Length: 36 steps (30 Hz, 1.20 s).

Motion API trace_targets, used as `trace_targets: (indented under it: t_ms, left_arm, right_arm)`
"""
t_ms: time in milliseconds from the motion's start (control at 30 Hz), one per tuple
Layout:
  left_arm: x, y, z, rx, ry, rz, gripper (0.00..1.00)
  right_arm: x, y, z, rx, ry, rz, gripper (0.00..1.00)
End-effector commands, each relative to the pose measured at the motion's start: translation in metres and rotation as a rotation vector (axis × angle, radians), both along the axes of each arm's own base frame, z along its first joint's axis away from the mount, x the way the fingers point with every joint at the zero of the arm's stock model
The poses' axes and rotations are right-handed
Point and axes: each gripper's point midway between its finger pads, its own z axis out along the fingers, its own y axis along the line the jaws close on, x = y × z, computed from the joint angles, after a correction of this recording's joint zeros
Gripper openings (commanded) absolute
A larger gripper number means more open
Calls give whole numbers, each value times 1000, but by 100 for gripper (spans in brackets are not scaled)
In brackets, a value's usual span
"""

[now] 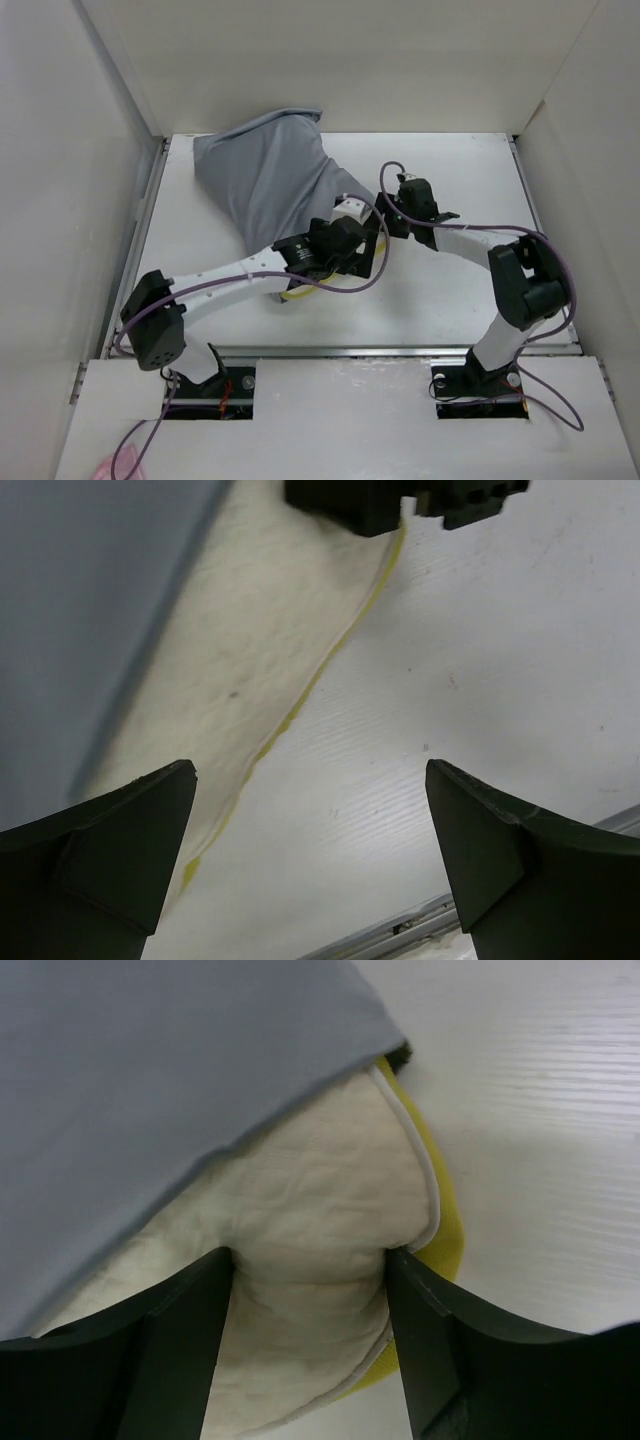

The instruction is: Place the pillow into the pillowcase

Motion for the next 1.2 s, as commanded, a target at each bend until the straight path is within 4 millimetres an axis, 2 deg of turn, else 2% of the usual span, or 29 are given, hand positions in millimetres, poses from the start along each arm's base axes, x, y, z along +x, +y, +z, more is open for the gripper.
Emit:
trace_targets:
  t_ms: [0,67,100,167,233,267,300,333,367,400,433,467,500,533,600,633,733,767,800,833,867,900,1000,1067,1100,1167]
  left_arm:
    - [4,-10,22,41,-60,-51,100]
    - [7,-5,16,87,-58,-31,100]
    - [9,-4,14,104,-59,-21,100]
    - [11,2,9,137,-59,6,100]
    - [16,16,2,186,-73,75,100]
    - [18,21,-8,230,-70,88,100]
    - [19,25,-13,260,-67,106,100]
    - [20,29,-18,289,-69,117,100]
    - [24,32,-23,313,-82,142,100]
    - [27,34,-34,361,-78,150,100]
    - [29,36,-40,389,-80,158,100]
    - [32,36,-44,412,-91,170,100]
    - [33,40,-62,453,-60,186,100]
    - [35,38,-68,466,-55,184,100]
    - [45,48,-78,512,-65,223,100]
    - [49,61,-93,570,-42,253,100]
    - [69,78,-100,608,-55,364,99]
    - [72,77,-96,610,-65,383,75]
    - [79,83,-90,600,-87,440,56]
    - [81,84,-88,610,-99,454,30]
    - [87,90,-79,604,-130,506,0]
    - [88,95,-67,615,-150,546,0]
    - [88,106,-25,614,-233,609,0]
    - [84,107,3,588,-298,625,0]
    - [79,108,21,543,-313,629,0]
    - [76,110,35,493,-317,633,0]
  right_arm:
    - [-14,70,50,223,-115,292,67]
    - [-33,88,65,261,-133,374,65]
    - [-40,90,82,273,-168,387,65]
    - [-44,83,97,272,-204,370,65]
    - [-44,59,109,223,-212,292,69]
    - [-41,46,108,197,-197,246,70]
    - [-29,18,104,147,-194,151,72]
    - [-31,0,95,115,-142,105,76]
    - [-31,-14,97,109,-133,72,78]
    - [-24,-36,93,98,-112,12,80]
    - [-27,-45,91,97,-87,-4,83]
    - [-26,-53,89,93,-76,-23,84]
    - [-25,-57,93,96,-87,-33,84]
    - [-27,-58,90,82,-81,-25,85]
    - [-27,-60,90,75,-89,-8,85]
    - [-27,-55,93,89,-100,23,85]
    - [-30,-55,88,67,-129,58,85]
    - [-35,-55,79,61,-112,71,85]
    - [-34,-54,83,60,-142,89,85]
    - [-36,-54,79,57,-143,103,85]
    - [-37,-54,80,46,-164,114,85]
    - [-40,-54,72,41,-160,129,85]
    - [-37,-50,76,31,-234,194,85]
    - [-34,-37,73,18,-255,252,85]
    - [-32,-21,80,16,-285,299,85]
    - [-24,-3,76,-28,-314,344,85]
